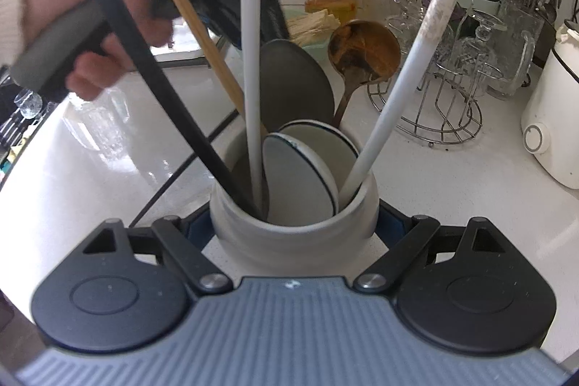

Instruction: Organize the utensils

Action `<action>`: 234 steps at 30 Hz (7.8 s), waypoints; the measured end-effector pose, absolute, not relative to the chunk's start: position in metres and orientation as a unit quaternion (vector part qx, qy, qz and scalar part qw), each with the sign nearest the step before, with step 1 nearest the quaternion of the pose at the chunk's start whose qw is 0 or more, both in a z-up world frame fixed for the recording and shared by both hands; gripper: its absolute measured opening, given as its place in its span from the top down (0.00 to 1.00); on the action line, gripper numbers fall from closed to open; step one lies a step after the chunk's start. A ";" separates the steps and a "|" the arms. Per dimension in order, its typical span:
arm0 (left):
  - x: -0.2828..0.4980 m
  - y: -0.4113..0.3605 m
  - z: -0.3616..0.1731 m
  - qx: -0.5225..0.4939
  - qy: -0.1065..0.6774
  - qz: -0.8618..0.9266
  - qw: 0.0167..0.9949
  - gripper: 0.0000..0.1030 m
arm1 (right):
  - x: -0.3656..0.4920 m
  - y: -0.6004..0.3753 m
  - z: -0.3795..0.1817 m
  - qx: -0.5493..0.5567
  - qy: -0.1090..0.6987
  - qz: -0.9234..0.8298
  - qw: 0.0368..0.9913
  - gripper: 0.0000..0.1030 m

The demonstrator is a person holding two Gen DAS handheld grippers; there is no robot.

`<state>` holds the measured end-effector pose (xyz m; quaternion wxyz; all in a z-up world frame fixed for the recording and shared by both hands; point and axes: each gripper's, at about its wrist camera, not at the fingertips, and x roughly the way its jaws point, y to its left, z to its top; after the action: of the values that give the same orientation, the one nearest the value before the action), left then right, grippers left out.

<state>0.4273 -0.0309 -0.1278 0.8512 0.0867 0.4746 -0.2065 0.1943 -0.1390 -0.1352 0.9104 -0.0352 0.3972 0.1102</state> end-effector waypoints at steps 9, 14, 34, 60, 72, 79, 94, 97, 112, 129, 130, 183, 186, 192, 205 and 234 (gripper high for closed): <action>0.369 0.014 -0.088 0.028 0.442 -0.147 0.885 0.94 | 0.190 -0.141 -0.137 -0.038 0.383 0.123 0.915 0.12; 0.333 0.024 -0.068 0.006 0.421 -0.120 0.899 0.94 | 0.193 -0.140 -0.139 -0.039 0.376 0.128 0.917 0.12; 0.252 0.039 -0.011 -0.037 0.369 -0.073 0.926 0.94 | 0.195 -0.135 -0.144 -0.041 0.347 0.131 0.928 0.12; 0.208 0.027 0.077 -0.024 0.310 -0.103 0.945 0.94 | 0.193 -0.134 -0.145 -0.043 0.338 0.141 0.930 0.12; 0.194 -0.002 0.121 -0.005 0.275 -0.157 0.949 0.94 | 0.192 -0.134 -0.145 -0.042 0.336 0.139 0.931 0.12; 0.194 -0.012 0.122 0.000 0.275 -0.171 0.946 0.94 | 0.191 -0.135 -0.146 -0.043 0.334 0.141 0.931 0.12; 0.204 -0.026 0.096 -0.009 0.298 -0.191 0.935 0.94 | 0.190 -0.135 -0.146 -0.043 0.332 0.143 0.931 0.12; 0.212 -0.029 0.081 -0.009 0.322 -0.194 0.926 0.94 | 0.190 -0.135 -0.146 -0.042 0.331 0.143 0.932 0.12; 0.259 -0.044 0.031 0.043 0.441 -0.216 0.870 0.94 | 0.196 -0.131 -0.146 -0.046 0.332 0.149 0.930 0.12; 0.281 -0.032 0.004 0.034 0.486 -0.203 0.849 0.92 | 0.209 -0.121 -0.146 -0.053 0.330 0.166 0.928 0.12; 0.280 -0.031 0.004 0.031 0.484 -0.203 0.851 0.90 | 0.209 -0.121 -0.146 -0.055 0.330 0.167 0.927 0.12; 0.087 0.052 0.045 -0.083 0.349 -0.014 0.933 0.08 | 0.079 -0.192 0.024 0.067 0.269 0.137 0.951 0.00; 0.077 0.048 0.038 -0.074 0.356 -0.012 0.931 0.08 | 0.065 -0.194 0.024 0.073 0.268 0.132 0.951 0.00; 0.061 0.046 0.031 -0.071 0.363 -0.011 0.929 0.08 | 0.046 -0.194 0.021 0.071 0.277 0.121 0.951 0.00; 0.034 0.053 0.022 -0.050 0.364 -0.011 0.930 0.08 | 0.016 -0.188 0.012 0.070 0.280 0.108 0.951 0.00; 0.003 0.062 0.025 -0.039 0.357 -0.017 0.933 0.08 | -0.007 -0.175 0.012 0.069 0.272 0.097 0.955 0.00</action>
<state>0.0031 0.0617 0.0247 0.9332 -0.0391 0.3568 -0.0174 -0.0071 -0.1753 0.0115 0.9549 0.0689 0.2721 0.0971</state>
